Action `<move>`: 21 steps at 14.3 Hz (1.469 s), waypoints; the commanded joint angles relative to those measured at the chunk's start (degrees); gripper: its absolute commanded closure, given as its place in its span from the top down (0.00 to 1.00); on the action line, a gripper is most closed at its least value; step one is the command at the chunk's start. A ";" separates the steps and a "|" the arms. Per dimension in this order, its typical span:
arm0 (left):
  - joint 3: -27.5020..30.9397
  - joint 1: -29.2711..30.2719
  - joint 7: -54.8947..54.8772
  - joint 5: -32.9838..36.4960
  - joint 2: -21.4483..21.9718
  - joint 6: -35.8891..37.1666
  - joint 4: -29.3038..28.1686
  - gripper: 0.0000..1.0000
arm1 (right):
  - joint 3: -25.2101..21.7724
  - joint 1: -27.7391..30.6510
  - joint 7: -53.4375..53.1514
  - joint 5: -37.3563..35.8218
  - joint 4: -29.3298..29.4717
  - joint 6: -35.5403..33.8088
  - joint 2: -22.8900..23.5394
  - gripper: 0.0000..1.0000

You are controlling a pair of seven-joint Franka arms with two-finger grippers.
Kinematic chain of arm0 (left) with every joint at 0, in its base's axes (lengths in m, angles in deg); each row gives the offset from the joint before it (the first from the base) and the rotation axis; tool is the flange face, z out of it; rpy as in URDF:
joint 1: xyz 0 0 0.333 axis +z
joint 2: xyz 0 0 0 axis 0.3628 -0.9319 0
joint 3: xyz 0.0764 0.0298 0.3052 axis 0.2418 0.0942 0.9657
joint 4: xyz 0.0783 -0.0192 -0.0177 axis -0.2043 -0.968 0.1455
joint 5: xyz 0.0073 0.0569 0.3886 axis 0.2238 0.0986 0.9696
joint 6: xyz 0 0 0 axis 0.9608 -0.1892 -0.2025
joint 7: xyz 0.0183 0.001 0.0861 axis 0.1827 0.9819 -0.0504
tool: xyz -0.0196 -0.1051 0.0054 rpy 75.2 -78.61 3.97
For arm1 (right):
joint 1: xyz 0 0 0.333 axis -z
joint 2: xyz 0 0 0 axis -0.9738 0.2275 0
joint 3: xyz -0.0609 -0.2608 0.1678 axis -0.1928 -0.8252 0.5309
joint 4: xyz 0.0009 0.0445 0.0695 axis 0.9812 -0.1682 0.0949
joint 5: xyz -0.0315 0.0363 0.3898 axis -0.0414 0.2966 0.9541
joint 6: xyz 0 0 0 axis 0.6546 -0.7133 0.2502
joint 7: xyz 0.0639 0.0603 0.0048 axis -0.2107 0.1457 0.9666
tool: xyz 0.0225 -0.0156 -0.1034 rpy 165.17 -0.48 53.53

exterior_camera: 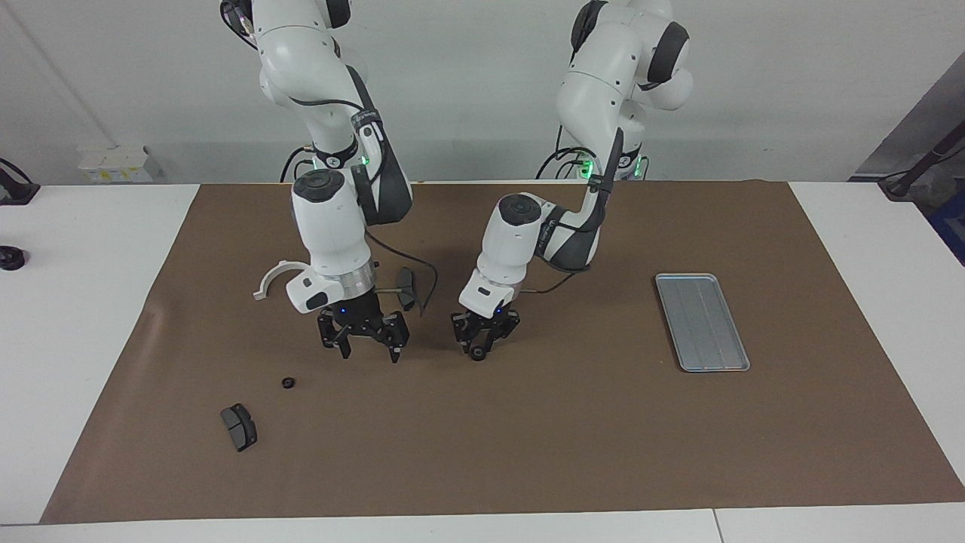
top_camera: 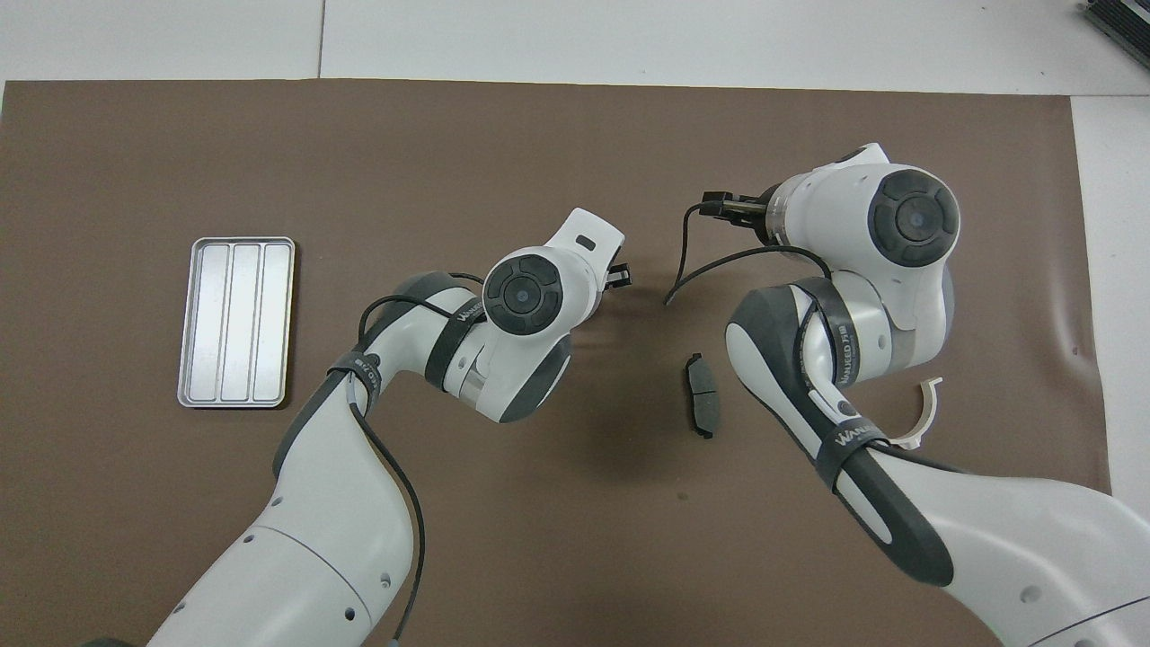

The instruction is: Place bearing gear from tray to pile

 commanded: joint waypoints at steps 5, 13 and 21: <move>0.43 8.62 -6.25 0.59 10.43 14.37 -0.08 1.00 | 0.22 -2.14 -0.80 1.02 0.38 2.30 0.49 0.99; 0.60 23.73 -34.18 -0.73 21.60 32.56 -0.61 1.00 | 0.05 -10.50 -4.66 -4.68 9.86 6.00 12.35 0.88; 1.13 35.78 -61.02 0.32 25.30 41.72 -1.58 1.00 | 0.05 -14.71 -5.63 -7.06 8.99 5.39 15.08 0.74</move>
